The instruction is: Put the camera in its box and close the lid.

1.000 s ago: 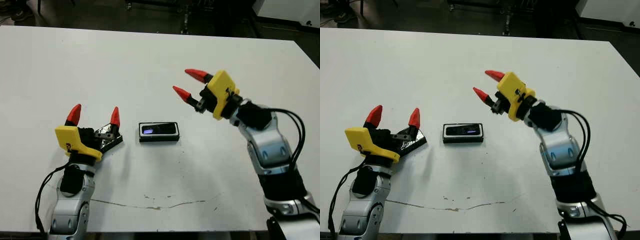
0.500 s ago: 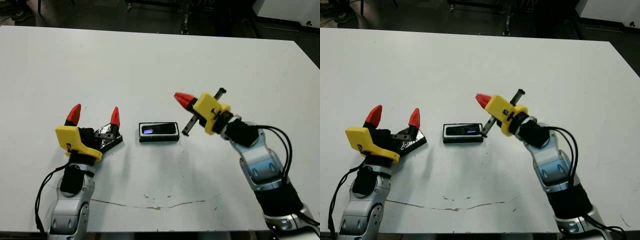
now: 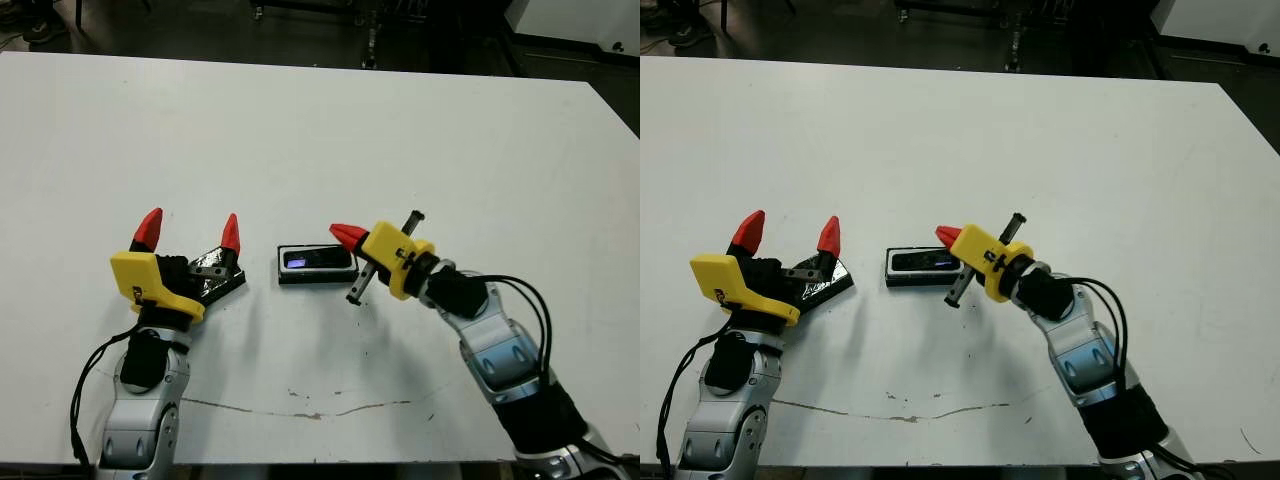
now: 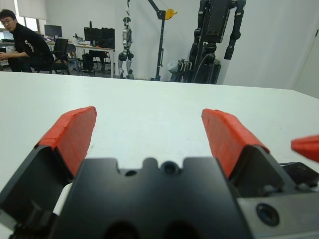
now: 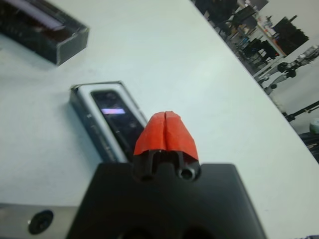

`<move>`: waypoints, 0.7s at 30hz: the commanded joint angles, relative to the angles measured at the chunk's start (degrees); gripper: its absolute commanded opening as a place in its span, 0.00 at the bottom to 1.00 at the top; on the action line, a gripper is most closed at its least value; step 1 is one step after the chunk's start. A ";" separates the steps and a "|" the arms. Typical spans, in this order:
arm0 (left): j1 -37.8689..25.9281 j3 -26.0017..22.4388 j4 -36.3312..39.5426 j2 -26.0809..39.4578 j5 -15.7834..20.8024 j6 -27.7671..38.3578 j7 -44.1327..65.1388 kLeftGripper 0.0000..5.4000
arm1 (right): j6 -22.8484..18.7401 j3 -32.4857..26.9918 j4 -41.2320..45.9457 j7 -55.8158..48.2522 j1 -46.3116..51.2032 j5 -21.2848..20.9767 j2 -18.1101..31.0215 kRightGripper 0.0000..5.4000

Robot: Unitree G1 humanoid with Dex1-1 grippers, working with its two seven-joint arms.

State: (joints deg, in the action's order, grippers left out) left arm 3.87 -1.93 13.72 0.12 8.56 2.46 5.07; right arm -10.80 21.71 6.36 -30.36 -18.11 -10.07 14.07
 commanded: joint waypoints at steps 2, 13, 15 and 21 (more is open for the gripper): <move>0.43 0.02 -0.55 0.18 -0.35 0.27 0.01 1.00 | -1.78 0.72 -0.32 -0.04 1.21 -0.90 0.48 0.00; 0.64 0.18 -0.32 0.16 -0.11 -0.14 0.11 1.00 | -4.06 1.90 -1.35 0.20 3.22 -2.43 0.67 0.00; 0.67 0.23 -0.23 0.18 -0.17 -0.30 0.05 1.00 | -4.15 2.04 -1.77 0.44 3.56 -2.78 0.66 0.00; 0.68 0.26 -0.34 0.22 -0.10 -0.02 0.12 1.00 | -5.53 2.22 -2.43 0.57 4.28 -2.76 0.74 0.00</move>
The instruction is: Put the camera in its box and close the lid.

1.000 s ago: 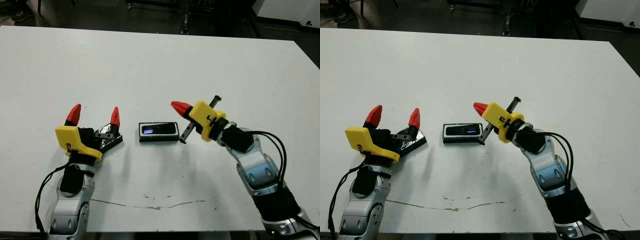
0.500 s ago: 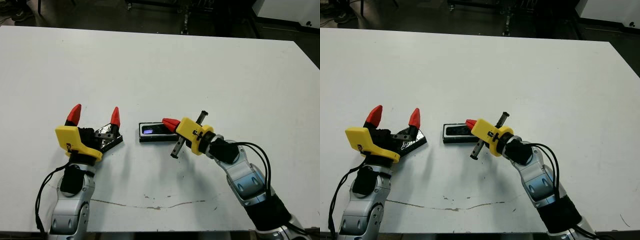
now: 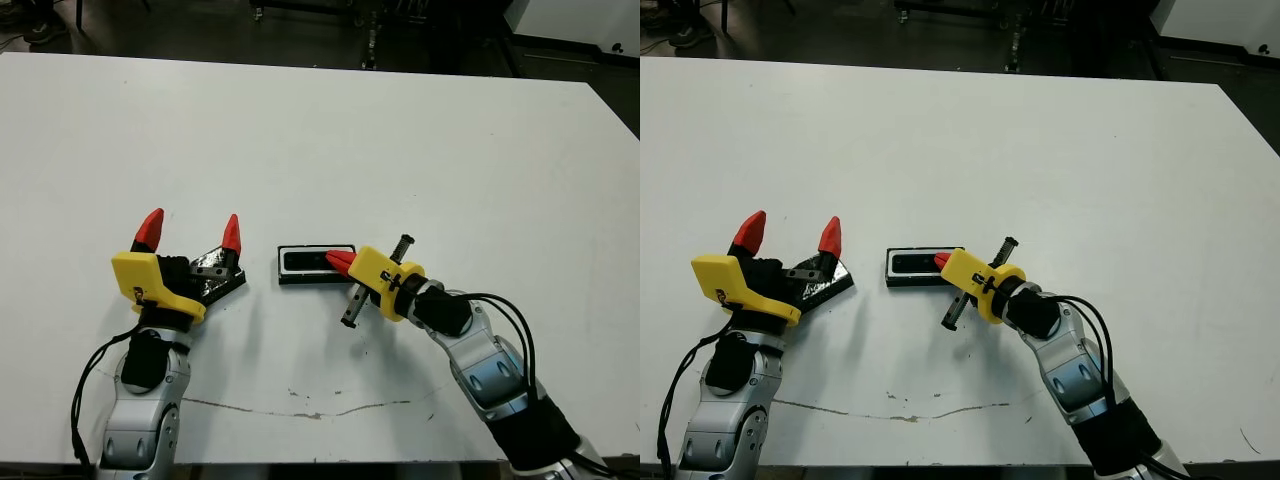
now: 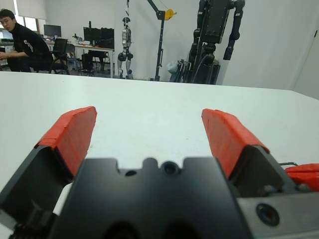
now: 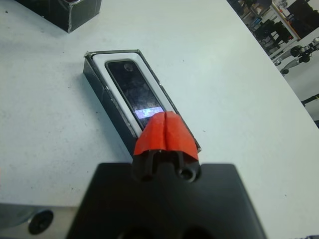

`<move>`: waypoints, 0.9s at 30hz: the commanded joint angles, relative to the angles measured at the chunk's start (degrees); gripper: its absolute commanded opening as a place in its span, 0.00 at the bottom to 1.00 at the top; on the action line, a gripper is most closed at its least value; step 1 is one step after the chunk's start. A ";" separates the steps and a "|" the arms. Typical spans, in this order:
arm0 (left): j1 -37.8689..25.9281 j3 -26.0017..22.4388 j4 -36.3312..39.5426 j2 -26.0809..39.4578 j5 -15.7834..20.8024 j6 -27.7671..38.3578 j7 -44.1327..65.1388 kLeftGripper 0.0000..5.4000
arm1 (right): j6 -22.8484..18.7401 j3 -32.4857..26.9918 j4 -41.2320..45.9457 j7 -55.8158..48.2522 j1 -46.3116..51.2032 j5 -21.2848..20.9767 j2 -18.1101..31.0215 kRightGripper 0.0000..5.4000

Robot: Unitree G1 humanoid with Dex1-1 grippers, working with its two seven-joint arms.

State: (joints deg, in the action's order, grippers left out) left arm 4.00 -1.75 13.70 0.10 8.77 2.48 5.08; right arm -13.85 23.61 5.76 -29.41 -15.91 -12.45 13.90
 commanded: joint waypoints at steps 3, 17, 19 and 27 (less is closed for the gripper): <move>0.51 0.07 -0.24 0.28 -0.39 -0.25 0.03 1.00 | -2.02 0.34 -1.94 -0.48 2.55 -0.11 1.03 0.00; 0.58 -0.65 0.39 1.09 -0.01 -0.53 0.52 1.00 | -4.97 -13.60 11.67 0.10 4.06 14.38 -0.86 0.00; 0.53 -1.21 1.03 1.86 -0.29 -0.75 0.66 1.00 | -6.35 -17.97 13.99 1.36 4.11 18.90 -1.95 0.00; 0.18 -4.95 6.36 9.87 1.20 -1.76 5.96 1.00 | -6.75 -26.84 16.88 4.67 5.46 27.20 -1.78 0.00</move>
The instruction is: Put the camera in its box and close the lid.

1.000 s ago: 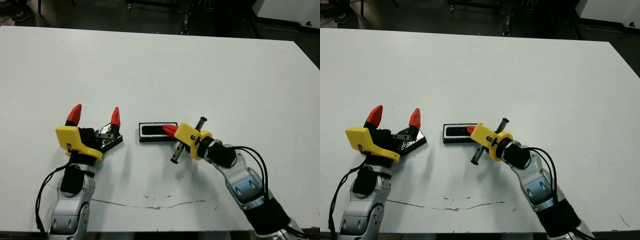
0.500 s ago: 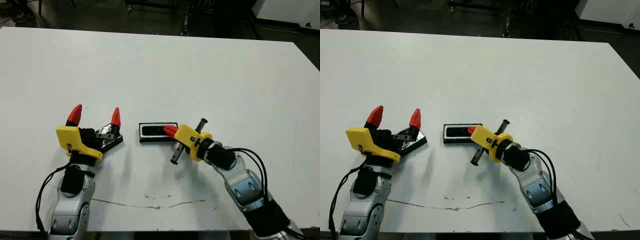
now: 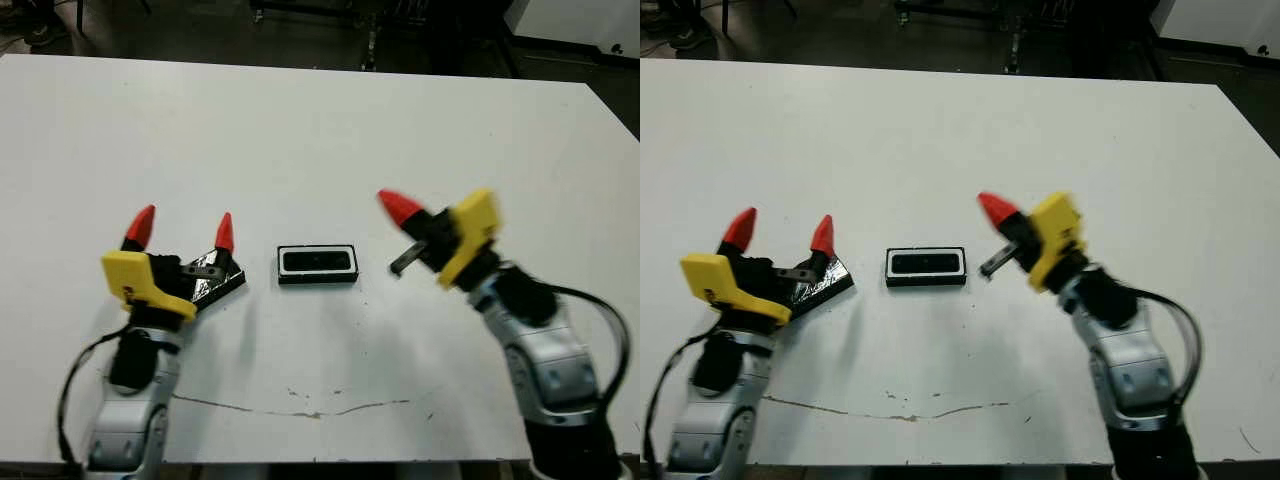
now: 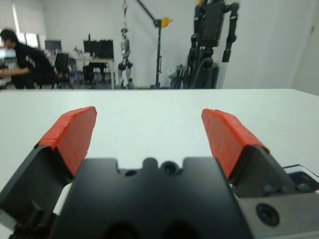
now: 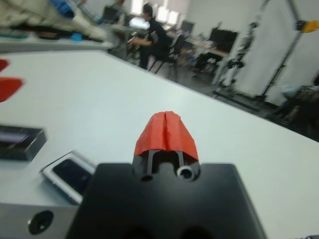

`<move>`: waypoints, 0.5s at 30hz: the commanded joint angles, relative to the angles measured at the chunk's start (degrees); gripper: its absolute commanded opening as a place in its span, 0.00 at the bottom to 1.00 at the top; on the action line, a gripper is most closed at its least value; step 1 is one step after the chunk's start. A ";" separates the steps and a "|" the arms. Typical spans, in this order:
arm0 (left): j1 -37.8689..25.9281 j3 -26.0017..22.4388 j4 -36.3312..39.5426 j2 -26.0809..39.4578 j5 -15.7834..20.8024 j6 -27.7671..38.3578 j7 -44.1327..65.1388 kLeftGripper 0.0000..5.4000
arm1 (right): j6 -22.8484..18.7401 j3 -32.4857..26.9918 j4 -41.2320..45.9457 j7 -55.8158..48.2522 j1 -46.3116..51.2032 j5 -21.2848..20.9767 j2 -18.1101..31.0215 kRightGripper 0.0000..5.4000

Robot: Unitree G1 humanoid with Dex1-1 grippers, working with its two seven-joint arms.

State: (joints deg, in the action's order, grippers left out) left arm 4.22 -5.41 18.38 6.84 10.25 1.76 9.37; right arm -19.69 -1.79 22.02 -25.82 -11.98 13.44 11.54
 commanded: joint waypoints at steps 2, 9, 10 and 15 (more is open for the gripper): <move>-0.08 -2.48 3.59 5.71 -0.06 -2.92 2.83 1.00 | -1.05 -1.77 0.89 1.92 2.15 1.75 0.57 0.00; -2.54 -7.37 9.72 20.51 4.27 -17.78 12.01 1.00 | -1.68 -0.70 0.96 5.11 3.90 2.21 -0.65 0.00; -3.22 -7.84 9.86 22.79 4.87 -19.56 13.74 1.00 | -1.79 -0.48 0.92 5.40 4.01 2.22 -0.77 0.00; -9.12 -9.50 4.74 32.70 10.60 -25.70 24.97 1.00 | -2.27 0.66 0.80 6.68 4.44 1.46 -0.68 0.00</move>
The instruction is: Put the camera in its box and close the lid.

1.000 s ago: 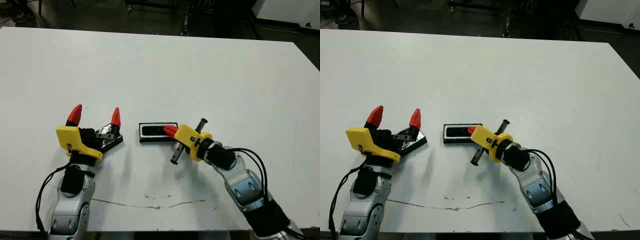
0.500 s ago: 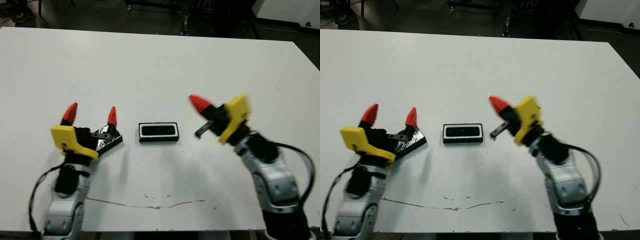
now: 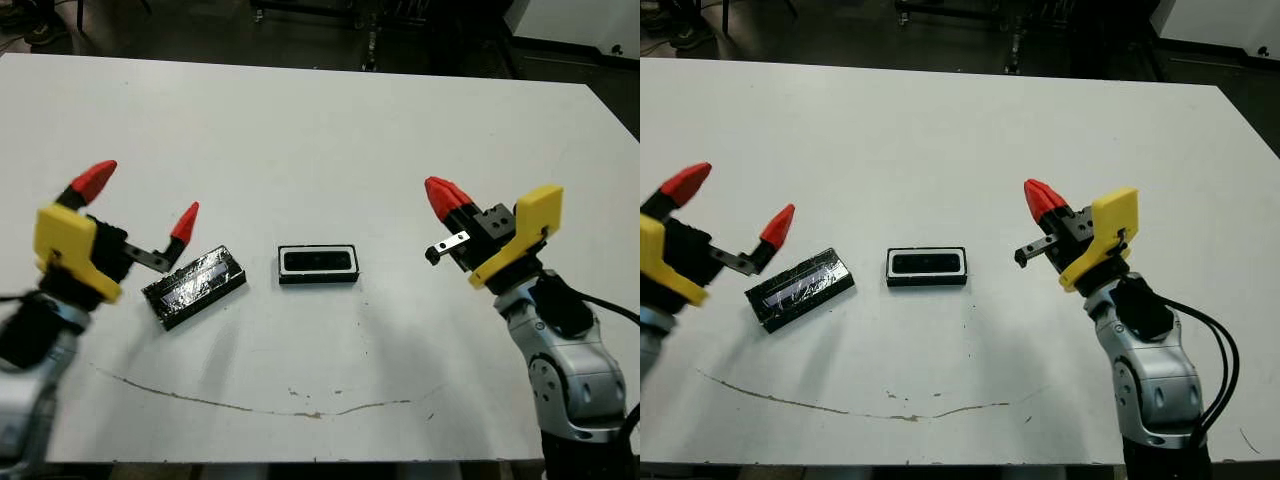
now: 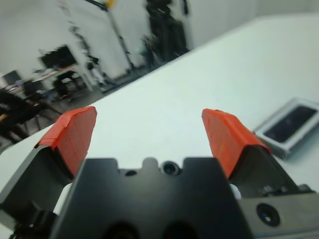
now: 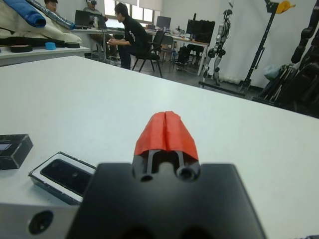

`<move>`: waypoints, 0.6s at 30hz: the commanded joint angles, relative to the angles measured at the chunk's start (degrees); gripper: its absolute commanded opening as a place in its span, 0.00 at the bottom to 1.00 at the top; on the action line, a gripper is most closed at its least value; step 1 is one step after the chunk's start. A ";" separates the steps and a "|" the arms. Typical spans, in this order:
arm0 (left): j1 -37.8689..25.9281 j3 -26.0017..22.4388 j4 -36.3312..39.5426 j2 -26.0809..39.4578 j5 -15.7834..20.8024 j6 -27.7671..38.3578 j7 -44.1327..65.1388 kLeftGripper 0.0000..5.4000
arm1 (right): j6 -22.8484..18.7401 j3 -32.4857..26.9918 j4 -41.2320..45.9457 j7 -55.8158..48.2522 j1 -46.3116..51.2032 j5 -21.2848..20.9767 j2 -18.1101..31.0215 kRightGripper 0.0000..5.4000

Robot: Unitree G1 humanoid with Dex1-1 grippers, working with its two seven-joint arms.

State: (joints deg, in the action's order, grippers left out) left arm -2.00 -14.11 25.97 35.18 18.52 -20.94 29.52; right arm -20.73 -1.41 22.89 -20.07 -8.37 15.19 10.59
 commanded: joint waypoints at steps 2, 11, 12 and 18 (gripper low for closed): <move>-5.99 -0.25 -6.37 8.17 4.39 -4.34 10.48 1.00 | -1.90 0.68 0.30 1.71 0.94 -0.59 0.31 0.00; -19.78 6.85 -21.10 14.40 9.00 -10.55 28.69 1.00 | -2.39 1.49 0.17 3.37 1.16 -1.64 0.66 0.00; -20.35 7.42 -20.75 14.60 8.94 -12.02 28.58 1.00 | -2.43 1.59 0.20 3.46 1.16 -1.73 0.66 0.00; -21.32 9.50 -18.36 14.08 9.06 -15.71 28.72 1.00 | -2.47 1.74 -0.21 3.30 0.96 -1.58 0.66 0.00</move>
State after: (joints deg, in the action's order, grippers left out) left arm -23.07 -5.38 6.54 48.56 27.87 -35.78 58.05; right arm -22.15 0.36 22.97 -17.03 -7.79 13.75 10.64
